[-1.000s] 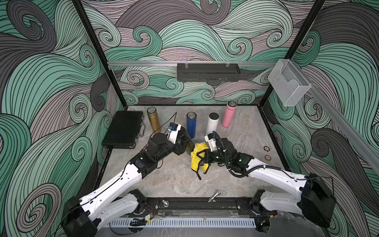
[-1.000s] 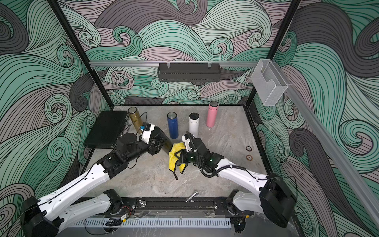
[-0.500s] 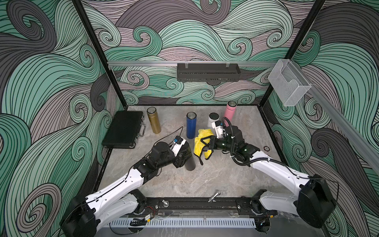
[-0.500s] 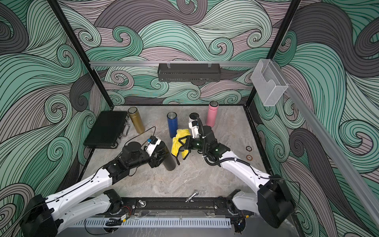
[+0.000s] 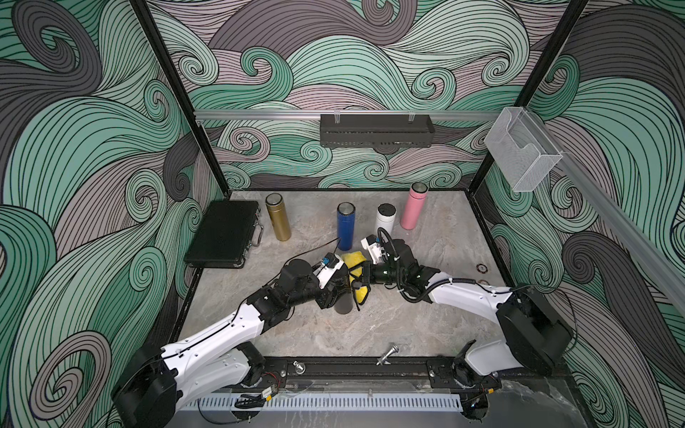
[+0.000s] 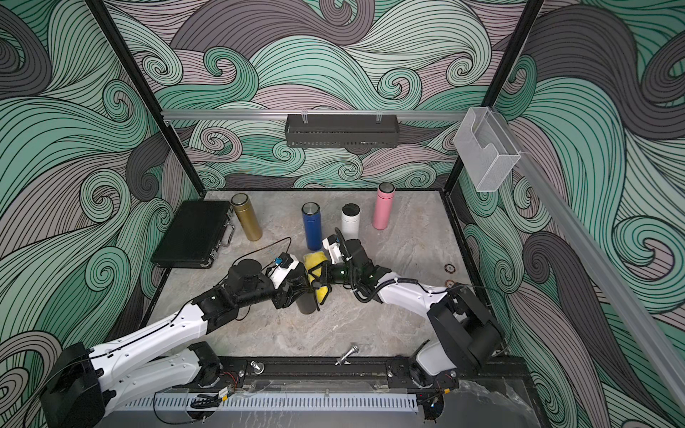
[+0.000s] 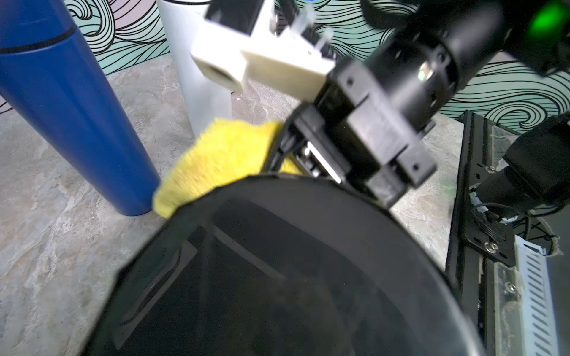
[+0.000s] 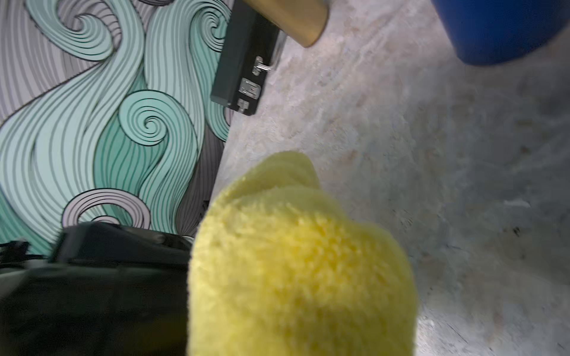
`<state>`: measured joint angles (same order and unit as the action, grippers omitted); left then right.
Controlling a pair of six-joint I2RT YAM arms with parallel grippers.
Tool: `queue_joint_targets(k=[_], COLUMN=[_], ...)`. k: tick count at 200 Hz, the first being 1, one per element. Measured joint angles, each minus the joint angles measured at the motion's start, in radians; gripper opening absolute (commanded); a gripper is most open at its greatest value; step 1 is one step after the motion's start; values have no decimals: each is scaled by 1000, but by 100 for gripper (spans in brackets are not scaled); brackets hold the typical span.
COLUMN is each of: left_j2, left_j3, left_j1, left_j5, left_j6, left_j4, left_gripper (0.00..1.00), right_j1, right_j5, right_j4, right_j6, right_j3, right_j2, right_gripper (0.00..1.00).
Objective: Wipe the surface of the thermos
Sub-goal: Wipe the dirt from the surface of the thermos.
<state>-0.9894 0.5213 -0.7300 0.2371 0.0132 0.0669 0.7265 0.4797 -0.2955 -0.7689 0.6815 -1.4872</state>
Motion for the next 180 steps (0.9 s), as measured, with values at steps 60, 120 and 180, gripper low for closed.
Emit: queue_joint_targets(k=[60, 120, 180], left_j2=[-2, -2, -5], left_j3=[-6, -6, -6], left_j1=[0, 1, 0], left_j5=[-27, -55, -58], left_j6=[3, 4, 4], left_j4=[16, 17, 22], left_gripper=[0, 0, 0], right_j1=[36, 37, 37], right_j5=[-32, -87, -100], right_j4=[46, 198, 114], right_j6=[-29, 15, 11], right_j3=[-99, 123, 66], right_j2=[-8, 155, 150], right_gripper=[0, 0, 0])
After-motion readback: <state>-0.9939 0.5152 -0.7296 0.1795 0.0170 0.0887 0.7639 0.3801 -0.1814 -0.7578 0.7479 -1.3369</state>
